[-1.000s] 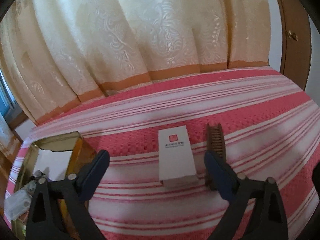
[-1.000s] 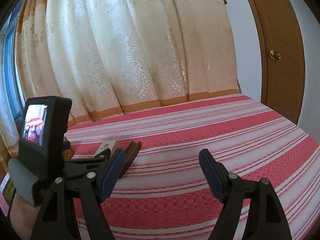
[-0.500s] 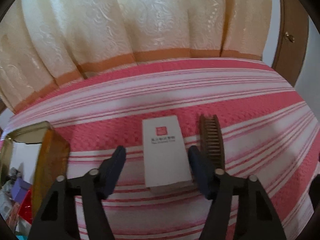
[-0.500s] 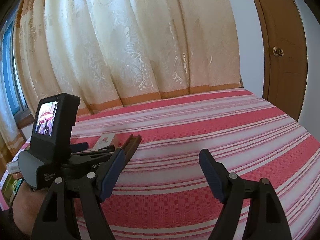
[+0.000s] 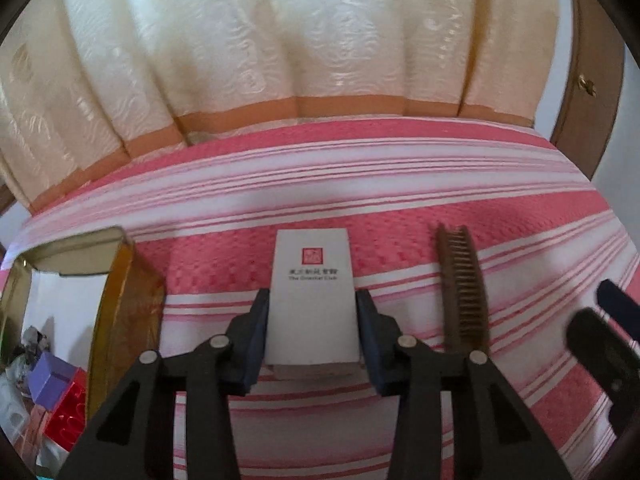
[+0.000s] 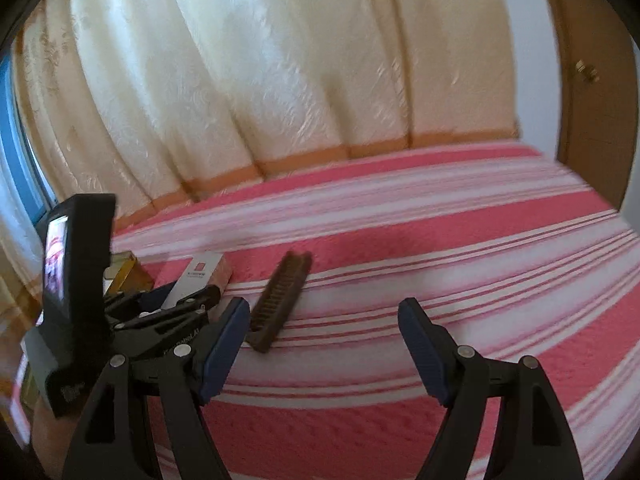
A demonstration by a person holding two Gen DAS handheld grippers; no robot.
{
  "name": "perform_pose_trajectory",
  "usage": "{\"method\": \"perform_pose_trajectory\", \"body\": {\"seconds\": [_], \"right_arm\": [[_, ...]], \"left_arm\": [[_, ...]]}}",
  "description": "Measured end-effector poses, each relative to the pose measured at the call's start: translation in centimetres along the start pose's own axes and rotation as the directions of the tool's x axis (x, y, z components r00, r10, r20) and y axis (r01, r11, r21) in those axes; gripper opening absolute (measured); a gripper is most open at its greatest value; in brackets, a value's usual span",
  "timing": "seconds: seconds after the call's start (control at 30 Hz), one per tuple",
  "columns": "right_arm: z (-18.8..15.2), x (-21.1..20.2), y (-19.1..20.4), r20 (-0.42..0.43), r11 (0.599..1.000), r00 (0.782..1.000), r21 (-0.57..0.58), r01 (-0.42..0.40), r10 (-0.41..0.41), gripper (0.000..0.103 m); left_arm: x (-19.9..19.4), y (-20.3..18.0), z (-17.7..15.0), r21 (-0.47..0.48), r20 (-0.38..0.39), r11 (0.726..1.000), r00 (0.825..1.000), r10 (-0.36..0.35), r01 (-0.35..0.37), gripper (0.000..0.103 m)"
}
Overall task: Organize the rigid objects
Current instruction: 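Grasp the white printed card box with the left tool while the right tool approaches the comb, then grasp the brown wooden comb with the right tool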
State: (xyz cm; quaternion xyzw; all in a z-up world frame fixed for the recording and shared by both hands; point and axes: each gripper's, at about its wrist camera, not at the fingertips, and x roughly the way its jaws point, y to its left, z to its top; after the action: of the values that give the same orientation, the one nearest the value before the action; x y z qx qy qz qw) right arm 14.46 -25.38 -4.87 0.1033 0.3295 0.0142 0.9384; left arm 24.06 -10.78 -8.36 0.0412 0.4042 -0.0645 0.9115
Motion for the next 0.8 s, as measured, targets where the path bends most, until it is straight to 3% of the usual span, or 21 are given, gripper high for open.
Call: {"method": "perform_pose_trajectory", "body": {"seconds": [0.27, 0.43, 0.73, 0.8], "right_arm": [[1.9, 5.0, 1.6, -0.084, 0.998, 0.995, -0.044, 0.053, -0.056, 0.076], [1.6, 6.4, 2.5, -0.12, 0.997, 0.991, -0.067, 0.045, -0.053, 0.074], [1.1, 7.4, 3.4, -0.161, 0.995, 0.985, -0.091, 0.05, -0.064, 0.048], [1.0, 7.1, 3.8, -0.155, 0.993, 0.986, -0.11, 0.043, -0.06, 0.034]], "left_arm": [[-0.2, 2.1, 0.1, -0.057, -0.002, 0.998, 1.0, 0.024, -0.024, 0.041], [-0.4, 2.6, 0.2, -0.071, -0.003, 0.997, 0.999, 0.036, -0.036, 0.041], [-0.8, 2.7, -0.1, -0.075, 0.009, 0.996, 0.999, 0.04, -0.039, 0.041], [-1.1, 2.5, -0.2, -0.066, 0.022, 0.997, 0.999, 0.038, -0.037, 0.041]]}}
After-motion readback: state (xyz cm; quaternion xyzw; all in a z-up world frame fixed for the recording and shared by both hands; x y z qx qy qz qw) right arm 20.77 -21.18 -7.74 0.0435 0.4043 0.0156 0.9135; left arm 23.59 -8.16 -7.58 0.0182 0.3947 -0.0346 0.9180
